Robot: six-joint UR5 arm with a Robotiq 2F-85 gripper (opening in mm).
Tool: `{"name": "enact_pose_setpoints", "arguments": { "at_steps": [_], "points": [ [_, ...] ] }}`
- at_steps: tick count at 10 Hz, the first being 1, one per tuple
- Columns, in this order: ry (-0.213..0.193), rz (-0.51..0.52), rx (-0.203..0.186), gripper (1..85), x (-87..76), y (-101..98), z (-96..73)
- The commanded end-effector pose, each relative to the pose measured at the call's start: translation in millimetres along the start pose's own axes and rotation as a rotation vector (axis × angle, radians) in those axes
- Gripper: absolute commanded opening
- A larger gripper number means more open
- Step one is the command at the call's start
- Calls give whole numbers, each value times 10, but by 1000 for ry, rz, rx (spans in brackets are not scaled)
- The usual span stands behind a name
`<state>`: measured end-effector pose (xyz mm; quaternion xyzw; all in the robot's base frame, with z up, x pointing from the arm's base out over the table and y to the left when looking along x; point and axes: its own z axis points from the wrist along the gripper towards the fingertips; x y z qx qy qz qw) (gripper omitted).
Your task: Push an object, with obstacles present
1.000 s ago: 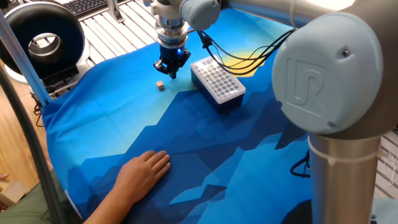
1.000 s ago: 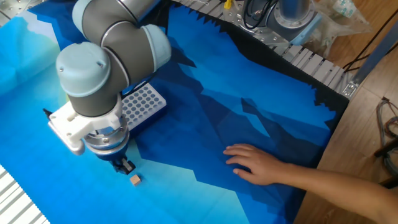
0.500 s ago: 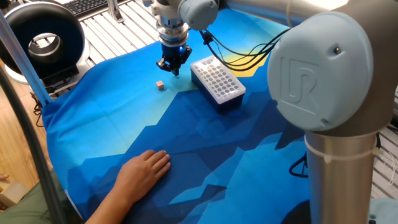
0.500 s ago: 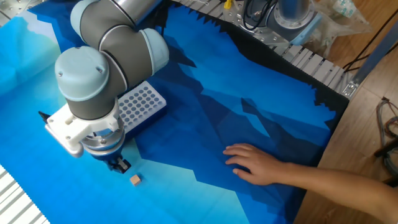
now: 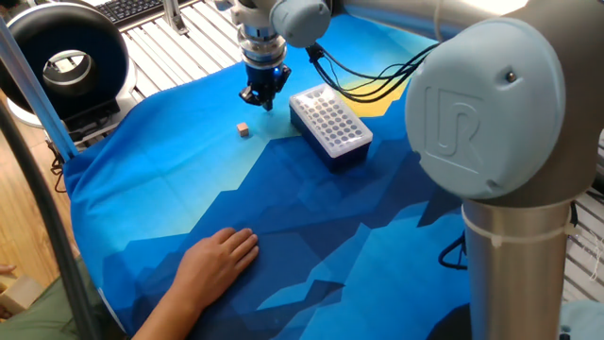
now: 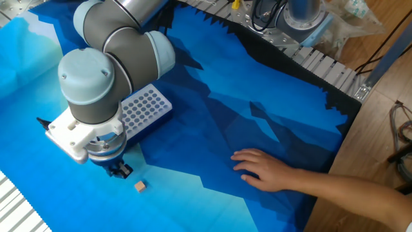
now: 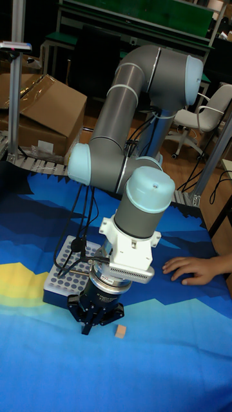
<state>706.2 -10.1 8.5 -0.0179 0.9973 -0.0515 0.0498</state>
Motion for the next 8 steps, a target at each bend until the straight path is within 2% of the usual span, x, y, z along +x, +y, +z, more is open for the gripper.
{"name": "enact_pose_setpoints", "arguments": {
  "at_steps": [1,3,4,5,7,8],
  "points": [
    [-24,49,-29,10,-69,54,-11],
    [-67,72,-58,10,-184,124,-19],
    [-54,64,-82,10,-150,189,-21],
    [-41,69,-105,10,-263,382,-23],
    [-37,65,-97,10,-408,543,-25],
    [-32,75,-107,10,-446,605,17]
  ]
}}
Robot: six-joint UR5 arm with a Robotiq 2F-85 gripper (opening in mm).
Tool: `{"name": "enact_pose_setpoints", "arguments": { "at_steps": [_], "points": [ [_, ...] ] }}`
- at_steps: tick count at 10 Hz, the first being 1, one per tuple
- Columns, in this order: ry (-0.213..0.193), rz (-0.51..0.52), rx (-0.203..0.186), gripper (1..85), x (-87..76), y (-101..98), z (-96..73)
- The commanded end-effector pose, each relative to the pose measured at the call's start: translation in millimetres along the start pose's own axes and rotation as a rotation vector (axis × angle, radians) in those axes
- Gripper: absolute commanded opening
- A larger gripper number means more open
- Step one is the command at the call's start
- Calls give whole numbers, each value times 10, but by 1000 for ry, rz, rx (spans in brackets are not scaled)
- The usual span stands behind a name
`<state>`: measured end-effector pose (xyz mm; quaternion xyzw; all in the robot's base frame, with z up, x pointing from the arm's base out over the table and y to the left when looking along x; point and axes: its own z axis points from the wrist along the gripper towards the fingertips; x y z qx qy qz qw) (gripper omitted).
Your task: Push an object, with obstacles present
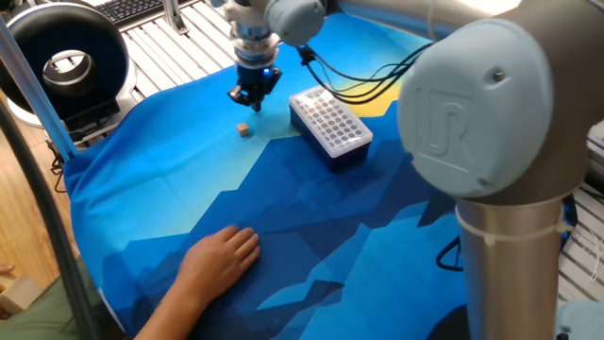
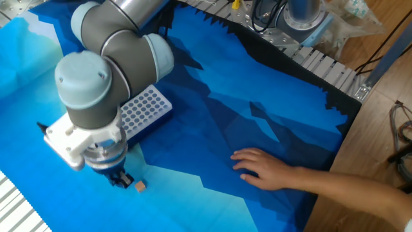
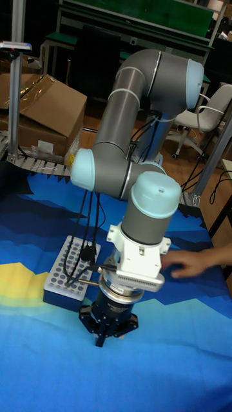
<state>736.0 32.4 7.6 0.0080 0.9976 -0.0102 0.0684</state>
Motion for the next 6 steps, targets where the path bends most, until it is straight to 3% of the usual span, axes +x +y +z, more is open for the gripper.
{"name": "enact_pose_setpoints", "arguments": {
  "at_steps": [1,2,6],
  "points": [
    [21,53,-37,10,-62,305,46],
    [16,52,-7,10,-34,304,30],
    [41,74,-23,10,120,437,28]
  ]
}}
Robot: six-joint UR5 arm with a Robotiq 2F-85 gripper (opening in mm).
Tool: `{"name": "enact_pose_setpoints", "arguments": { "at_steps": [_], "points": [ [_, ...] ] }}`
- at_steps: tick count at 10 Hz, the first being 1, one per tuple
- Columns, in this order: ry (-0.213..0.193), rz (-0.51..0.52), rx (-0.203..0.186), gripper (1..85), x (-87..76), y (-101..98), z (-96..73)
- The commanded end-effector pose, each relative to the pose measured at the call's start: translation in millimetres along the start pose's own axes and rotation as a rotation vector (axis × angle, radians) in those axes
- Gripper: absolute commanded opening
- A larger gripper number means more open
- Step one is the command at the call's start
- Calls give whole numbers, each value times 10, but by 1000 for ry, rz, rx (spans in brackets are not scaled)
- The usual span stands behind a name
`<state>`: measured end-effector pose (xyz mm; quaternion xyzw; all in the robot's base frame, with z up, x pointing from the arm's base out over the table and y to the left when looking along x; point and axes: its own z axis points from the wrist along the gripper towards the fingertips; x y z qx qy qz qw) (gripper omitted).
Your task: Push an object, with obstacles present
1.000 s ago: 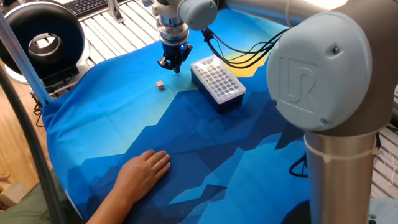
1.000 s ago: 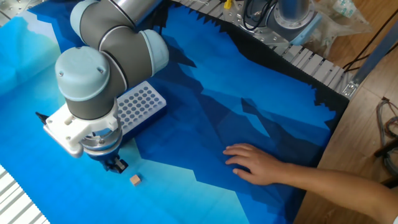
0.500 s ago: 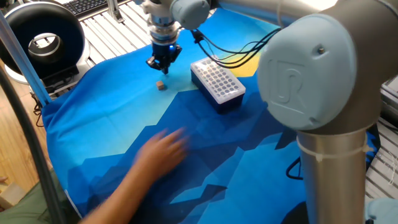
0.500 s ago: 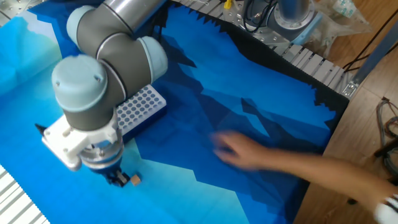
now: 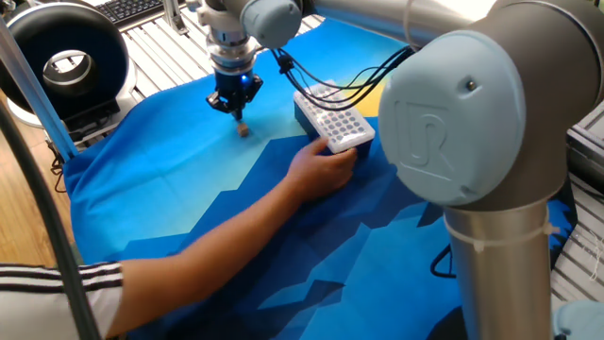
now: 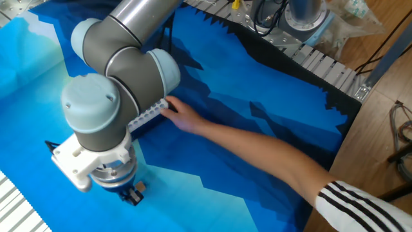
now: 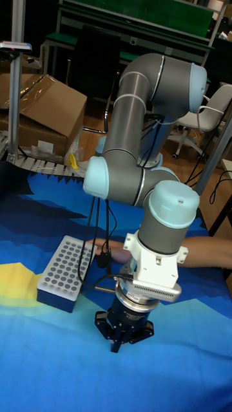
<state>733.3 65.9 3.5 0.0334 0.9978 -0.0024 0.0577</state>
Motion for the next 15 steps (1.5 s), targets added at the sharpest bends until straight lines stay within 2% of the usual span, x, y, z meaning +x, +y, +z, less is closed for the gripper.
{"name": "enact_pose_setpoints", "arguments": {
  "at_steps": [1,4,10,13,14,15],
  "points": [
    [26,29,-23,10,124,138,1],
    [83,11,-7,10,371,91,-66],
    [117,35,-1,10,716,91,-52],
    [171,55,13,10,917,40,-130],
    [186,66,4,10,965,59,-150],
    [176,29,51,10,913,-88,-161]
  ]
}}
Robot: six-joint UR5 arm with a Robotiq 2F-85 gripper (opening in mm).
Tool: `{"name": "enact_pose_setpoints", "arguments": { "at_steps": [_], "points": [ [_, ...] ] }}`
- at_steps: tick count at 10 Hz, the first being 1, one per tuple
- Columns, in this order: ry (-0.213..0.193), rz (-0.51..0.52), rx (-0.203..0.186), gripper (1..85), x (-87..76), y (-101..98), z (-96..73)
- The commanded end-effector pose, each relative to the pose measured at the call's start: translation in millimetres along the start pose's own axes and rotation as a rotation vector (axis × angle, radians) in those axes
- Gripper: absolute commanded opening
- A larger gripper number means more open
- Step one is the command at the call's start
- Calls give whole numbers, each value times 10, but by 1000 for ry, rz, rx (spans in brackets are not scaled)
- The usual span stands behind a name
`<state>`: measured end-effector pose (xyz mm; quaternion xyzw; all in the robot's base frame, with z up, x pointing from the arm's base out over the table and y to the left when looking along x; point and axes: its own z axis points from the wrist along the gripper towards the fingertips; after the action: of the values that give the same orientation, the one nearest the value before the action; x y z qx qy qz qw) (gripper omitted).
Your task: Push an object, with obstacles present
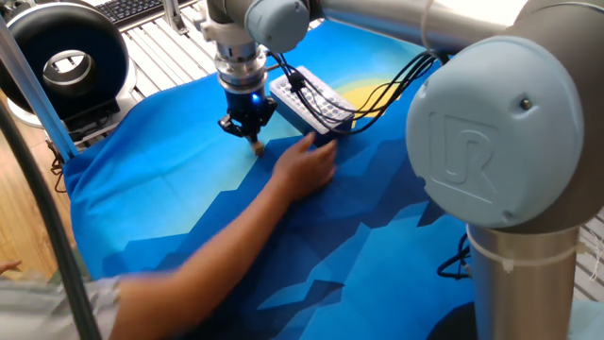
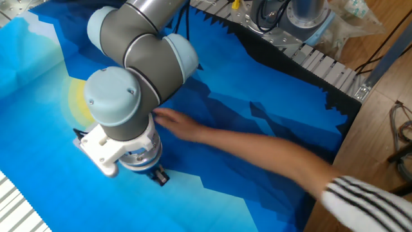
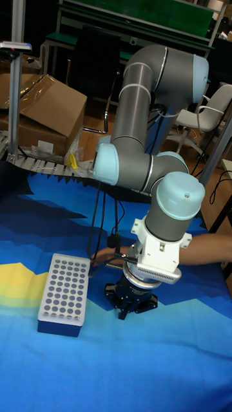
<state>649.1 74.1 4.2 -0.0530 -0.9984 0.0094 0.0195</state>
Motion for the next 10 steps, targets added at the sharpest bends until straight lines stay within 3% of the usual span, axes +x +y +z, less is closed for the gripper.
{"name": "enact_pose_setpoints", "arguments": {
  "at_steps": [1,3,4,8,10],
  "points": [
    [18,-39,75,10,-1,-286,-101],
    [35,-62,88,10,-108,-499,-294],
    [48,-40,69,10,-120,-533,-398],
    [14,-22,59,10,-226,-800,-681],
    [29,-44,72,10,-259,-1067,-780]
  ]
}}
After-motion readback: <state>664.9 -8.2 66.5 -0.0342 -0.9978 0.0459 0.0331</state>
